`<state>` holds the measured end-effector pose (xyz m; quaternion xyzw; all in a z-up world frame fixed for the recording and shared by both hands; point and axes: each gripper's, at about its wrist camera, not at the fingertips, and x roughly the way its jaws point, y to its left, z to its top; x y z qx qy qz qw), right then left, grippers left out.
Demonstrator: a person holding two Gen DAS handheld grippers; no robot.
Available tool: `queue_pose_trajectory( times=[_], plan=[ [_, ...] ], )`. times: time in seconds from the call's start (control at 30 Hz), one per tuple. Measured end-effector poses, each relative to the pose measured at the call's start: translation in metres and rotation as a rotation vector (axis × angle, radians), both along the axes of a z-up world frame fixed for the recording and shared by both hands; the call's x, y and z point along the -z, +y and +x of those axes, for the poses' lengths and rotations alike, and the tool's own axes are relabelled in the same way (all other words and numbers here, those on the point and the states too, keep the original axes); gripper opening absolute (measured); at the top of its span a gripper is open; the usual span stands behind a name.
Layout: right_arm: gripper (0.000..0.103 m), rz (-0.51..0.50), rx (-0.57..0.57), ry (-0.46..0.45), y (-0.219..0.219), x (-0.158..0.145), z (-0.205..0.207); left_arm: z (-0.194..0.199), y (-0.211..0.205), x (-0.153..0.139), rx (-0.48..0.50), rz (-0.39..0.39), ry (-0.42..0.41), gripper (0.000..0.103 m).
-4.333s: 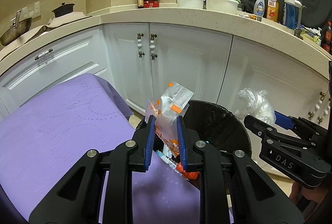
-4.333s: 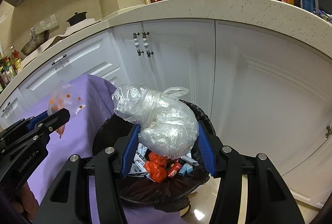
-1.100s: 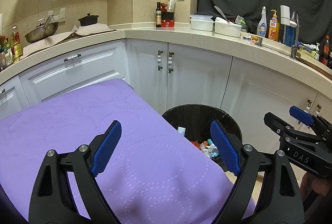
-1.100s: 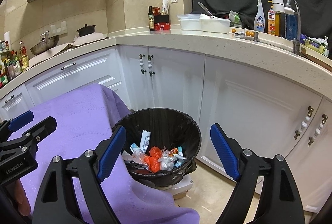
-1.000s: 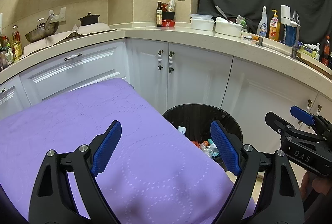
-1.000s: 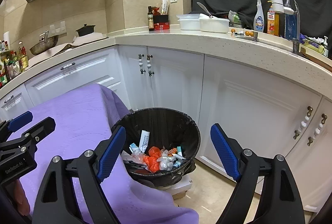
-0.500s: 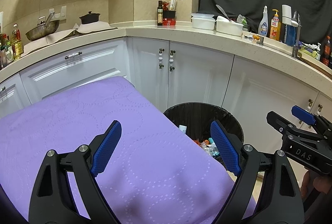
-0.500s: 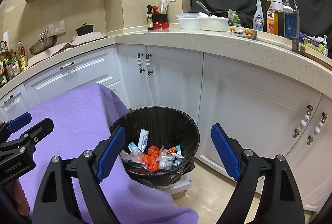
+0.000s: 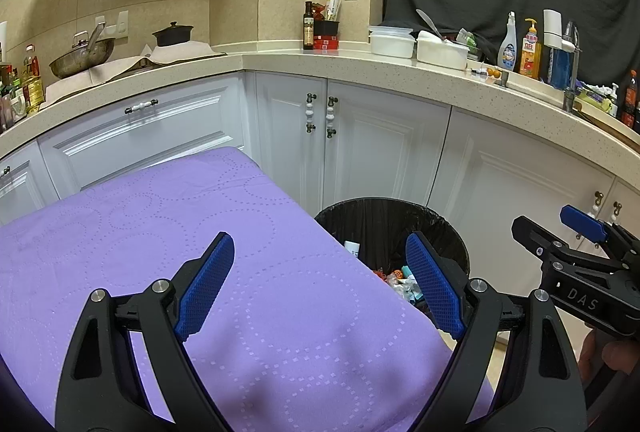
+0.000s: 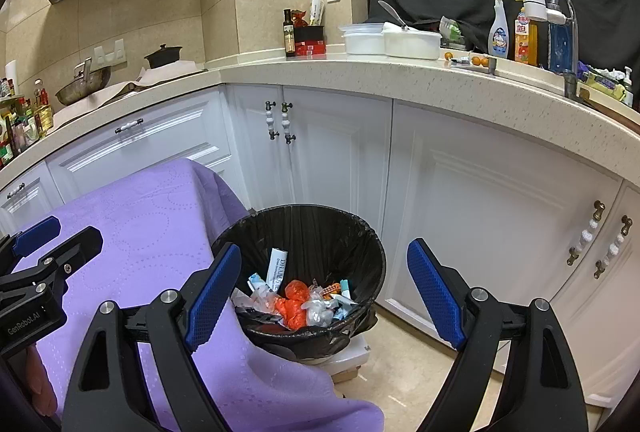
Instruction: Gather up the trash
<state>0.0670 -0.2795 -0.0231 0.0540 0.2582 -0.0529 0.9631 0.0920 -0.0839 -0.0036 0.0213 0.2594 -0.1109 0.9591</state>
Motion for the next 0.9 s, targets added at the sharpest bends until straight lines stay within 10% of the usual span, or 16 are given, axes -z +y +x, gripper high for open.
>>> queue_pose_trajectory(
  times=[0.9],
  plan=[
    [0.083, 0.000, 0.000, 0.001, 0.0023, 0.0029, -0.0003, 0.0003, -0.0003, 0.0013, 0.000, -0.001, 0.000, 0.086]
  ],
)
